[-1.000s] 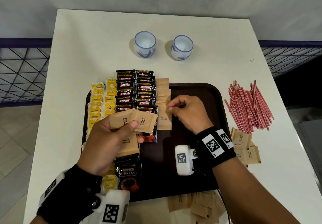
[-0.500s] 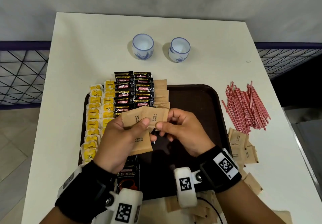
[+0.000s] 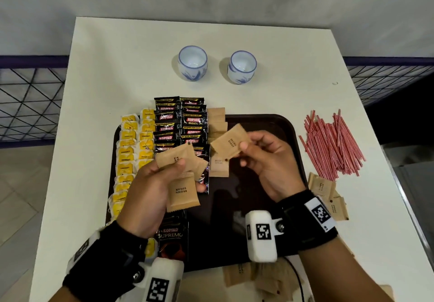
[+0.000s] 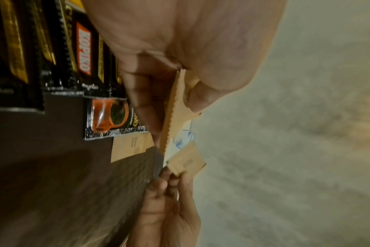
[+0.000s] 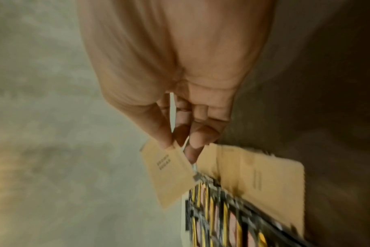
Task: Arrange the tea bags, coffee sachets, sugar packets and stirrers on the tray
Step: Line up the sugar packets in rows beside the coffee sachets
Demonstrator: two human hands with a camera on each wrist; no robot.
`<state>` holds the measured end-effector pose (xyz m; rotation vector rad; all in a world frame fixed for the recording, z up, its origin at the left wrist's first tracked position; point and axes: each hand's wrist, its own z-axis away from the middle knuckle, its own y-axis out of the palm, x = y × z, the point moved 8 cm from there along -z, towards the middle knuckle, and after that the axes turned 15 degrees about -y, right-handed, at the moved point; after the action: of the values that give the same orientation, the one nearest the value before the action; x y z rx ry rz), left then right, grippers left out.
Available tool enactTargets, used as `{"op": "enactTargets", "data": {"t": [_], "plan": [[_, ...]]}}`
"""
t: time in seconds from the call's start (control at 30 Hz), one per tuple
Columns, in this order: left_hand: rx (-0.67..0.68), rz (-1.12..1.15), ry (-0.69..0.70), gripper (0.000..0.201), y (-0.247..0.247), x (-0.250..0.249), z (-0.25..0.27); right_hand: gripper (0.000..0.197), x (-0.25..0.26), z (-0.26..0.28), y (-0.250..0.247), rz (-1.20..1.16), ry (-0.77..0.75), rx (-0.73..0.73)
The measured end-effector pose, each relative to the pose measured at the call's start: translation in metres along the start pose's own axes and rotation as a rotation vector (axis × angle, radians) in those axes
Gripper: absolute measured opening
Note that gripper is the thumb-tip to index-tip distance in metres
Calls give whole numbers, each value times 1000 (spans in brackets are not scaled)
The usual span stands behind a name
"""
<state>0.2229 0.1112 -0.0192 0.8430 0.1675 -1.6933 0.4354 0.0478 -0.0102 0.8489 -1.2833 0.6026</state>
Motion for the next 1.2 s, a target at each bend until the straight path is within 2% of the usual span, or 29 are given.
{"op": "enactTargets", "data": {"t": [0.1, 0.2, 0.27, 0.4, 0.57, 0.67, 0.93, 1.2], "plan": [[-11, 27, -2, 28, -12, -3, 2, 29, 7, -10, -20, 175, -44, 21], [-31, 36, -10, 31, -21, -3, 3, 18, 0, -11, -29, 449, -31, 105], [-41, 38, -17, 34, -25, -2, 4, 13, -12, -6, -30, 514, 26, 138], [-65, 37, -28, 23, -27, 4, 4, 11, -33, 3, -23, 564, 113, 181], [-55, 25, -36, 22, -26, 7, 4, 5, -44, 2, -13, 574, 165, 193], [-54, 26, -39, 23, -26, 7, 3, 5, -45, 1, -10, 589, 167, 196], [-55, 16, -50, 24, -25, 9, 3, 21, -47, -2, -7, 669, 128, 193], [-56, 20, -45, 27, -25, 12, 4, 14, -47, -3, -9, 733, 117, 158]]}}
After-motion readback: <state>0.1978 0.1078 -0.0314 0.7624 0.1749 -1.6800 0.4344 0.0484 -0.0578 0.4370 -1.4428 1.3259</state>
